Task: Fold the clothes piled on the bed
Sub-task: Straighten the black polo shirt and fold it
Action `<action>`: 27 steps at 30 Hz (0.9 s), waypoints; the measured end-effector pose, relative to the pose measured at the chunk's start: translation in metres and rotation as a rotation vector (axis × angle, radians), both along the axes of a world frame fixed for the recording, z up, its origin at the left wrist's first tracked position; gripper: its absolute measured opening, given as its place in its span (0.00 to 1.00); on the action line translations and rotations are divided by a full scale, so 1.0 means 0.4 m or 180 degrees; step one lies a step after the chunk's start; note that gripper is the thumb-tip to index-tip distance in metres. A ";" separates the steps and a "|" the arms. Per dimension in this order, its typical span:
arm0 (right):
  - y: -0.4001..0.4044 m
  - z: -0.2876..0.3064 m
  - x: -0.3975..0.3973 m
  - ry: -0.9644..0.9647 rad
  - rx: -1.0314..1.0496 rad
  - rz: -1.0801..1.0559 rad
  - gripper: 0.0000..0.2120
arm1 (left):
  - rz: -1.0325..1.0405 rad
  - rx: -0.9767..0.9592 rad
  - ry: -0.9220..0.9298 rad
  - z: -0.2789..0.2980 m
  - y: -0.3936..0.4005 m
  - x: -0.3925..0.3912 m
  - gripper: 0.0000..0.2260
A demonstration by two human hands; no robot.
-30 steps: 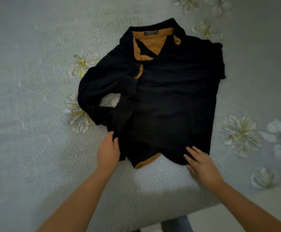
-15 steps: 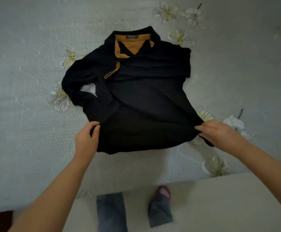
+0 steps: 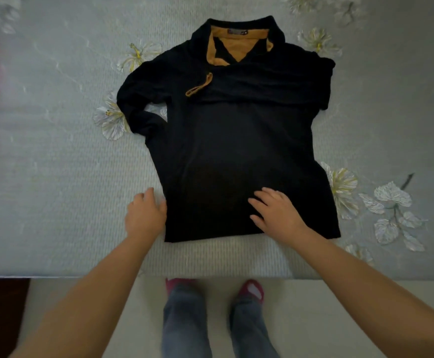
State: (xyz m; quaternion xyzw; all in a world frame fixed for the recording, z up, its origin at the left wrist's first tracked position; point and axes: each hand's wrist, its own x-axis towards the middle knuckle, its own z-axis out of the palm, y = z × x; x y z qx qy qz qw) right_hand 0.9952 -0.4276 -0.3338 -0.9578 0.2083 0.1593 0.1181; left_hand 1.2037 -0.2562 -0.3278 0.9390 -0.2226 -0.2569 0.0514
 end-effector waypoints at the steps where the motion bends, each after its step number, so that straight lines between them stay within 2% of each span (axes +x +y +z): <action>1: 0.014 -0.001 0.040 -0.0081 0.0125 -0.0195 0.25 | 0.0181 -0.0113 0.0113 -0.010 -0.009 0.026 0.22; 3: 0.034 -0.006 0.114 -0.0022 0.0252 -0.0446 0.26 | 0.0476 -0.0383 0.0361 -0.038 -0.034 0.081 0.23; 6: 0.054 -0.036 0.193 0.0235 0.0176 -0.0762 0.30 | 0.0553 -0.0868 0.0482 -0.082 -0.088 0.136 0.22; 8: 0.072 -0.061 0.234 0.0221 0.0126 -0.1030 0.40 | 0.0624 -0.1198 0.0538 -0.100 -0.121 0.147 0.24; 10: 0.089 -0.087 0.265 0.0397 0.0125 -0.1339 0.48 | 0.0685 -0.1132 0.0562 -0.111 -0.139 0.149 0.28; 12: 0.107 -0.115 0.290 0.0666 0.0147 -0.1534 0.49 | 0.0762 -0.1147 0.0632 -0.122 -0.147 0.164 0.27; 14: 0.117 -0.126 0.308 0.0811 0.0209 -0.1713 0.49 | 0.0750 -0.1212 0.0739 -0.127 -0.145 0.183 0.25; 17: 0.121 -0.130 0.315 0.0920 0.0255 -0.1893 0.42 | 0.0624 -0.1377 0.0933 -0.122 -0.118 0.212 0.23; 19: 0.119 -0.121 0.321 0.1061 0.0245 -0.1901 0.42 | 0.0572 -0.1576 0.0925 -0.112 -0.084 0.249 0.22; 21: 0.120 -0.115 0.325 0.1140 0.0232 -0.1931 0.43 | 0.0608 -0.1523 0.0711 -0.102 -0.034 0.313 0.21; 27: 0.126 -0.084 0.348 0.1501 0.0181 -0.1984 0.34 | 0.0578 -0.1298 0.0054 -0.047 0.136 0.567 0.21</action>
